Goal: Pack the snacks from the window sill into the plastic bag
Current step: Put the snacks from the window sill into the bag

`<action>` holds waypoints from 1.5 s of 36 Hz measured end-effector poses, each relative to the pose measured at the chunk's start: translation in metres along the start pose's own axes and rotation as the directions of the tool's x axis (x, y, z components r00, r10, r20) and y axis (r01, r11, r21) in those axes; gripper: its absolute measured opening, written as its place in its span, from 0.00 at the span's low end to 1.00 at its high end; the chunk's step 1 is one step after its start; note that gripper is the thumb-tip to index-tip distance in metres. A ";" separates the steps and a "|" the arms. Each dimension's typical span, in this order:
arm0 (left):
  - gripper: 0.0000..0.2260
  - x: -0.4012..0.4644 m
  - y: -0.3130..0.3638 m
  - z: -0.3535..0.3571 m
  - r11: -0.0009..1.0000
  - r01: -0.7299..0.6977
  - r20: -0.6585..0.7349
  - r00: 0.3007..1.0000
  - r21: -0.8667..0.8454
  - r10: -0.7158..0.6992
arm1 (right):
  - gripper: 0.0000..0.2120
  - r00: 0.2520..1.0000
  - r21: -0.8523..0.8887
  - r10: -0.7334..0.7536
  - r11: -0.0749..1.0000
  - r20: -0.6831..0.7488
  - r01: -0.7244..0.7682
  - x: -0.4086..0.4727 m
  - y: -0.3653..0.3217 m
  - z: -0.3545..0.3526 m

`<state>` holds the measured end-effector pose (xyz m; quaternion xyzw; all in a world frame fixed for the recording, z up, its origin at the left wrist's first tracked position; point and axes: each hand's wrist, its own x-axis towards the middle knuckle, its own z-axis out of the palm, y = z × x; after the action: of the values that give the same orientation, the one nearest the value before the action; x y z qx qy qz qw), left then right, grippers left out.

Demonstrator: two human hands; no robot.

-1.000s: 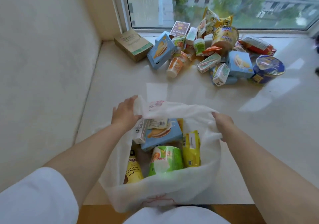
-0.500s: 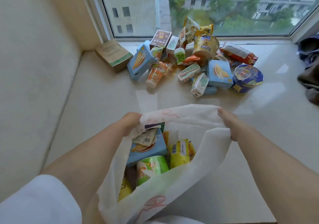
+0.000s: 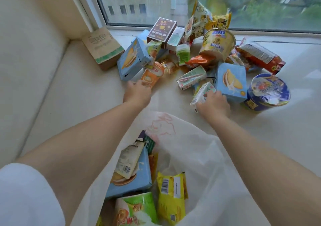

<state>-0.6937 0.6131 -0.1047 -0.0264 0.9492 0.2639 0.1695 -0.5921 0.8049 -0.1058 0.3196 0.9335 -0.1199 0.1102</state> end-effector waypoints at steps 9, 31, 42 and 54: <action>0.22 0.110 0.055 0.032 0.921 -0.329 -0.025 0.939 0.208 0.342 | 0.22 0.969 -0.177 -0.215 0.965 -0.120 0.192 0.121 -0.039 -0.003; 0.38 0.207 0.076 0.053 0.938 -0.172 -0.107 0.971 0.300 0.212 | 0.36 0.962 -0.319 -0.028 0.940 0.271 0.117 0.243 -0.068 0.027; 0.31 0.166 0.087 0.090 0.878 -0.317 0.242 0.940 0.357 0.241 | 0.44 0.976 -0.236 0.032 0.972 0.216 0.021 0.226 -0.070 0.046; 0.38 0.198 0.068 0.077 0.846 -0.122 0.030 0.992 0.519 0.125 | 0.26 0.975 -0.184 0.046 0.983 0.218 -0.005 0.245 -0.085 0.049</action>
<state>-0.8660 0.7186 -0.1997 0.0808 0.9853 0.0084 0.1504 -0.8280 0.8649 -0.2081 0.3048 0.9182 -0.0673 0.2439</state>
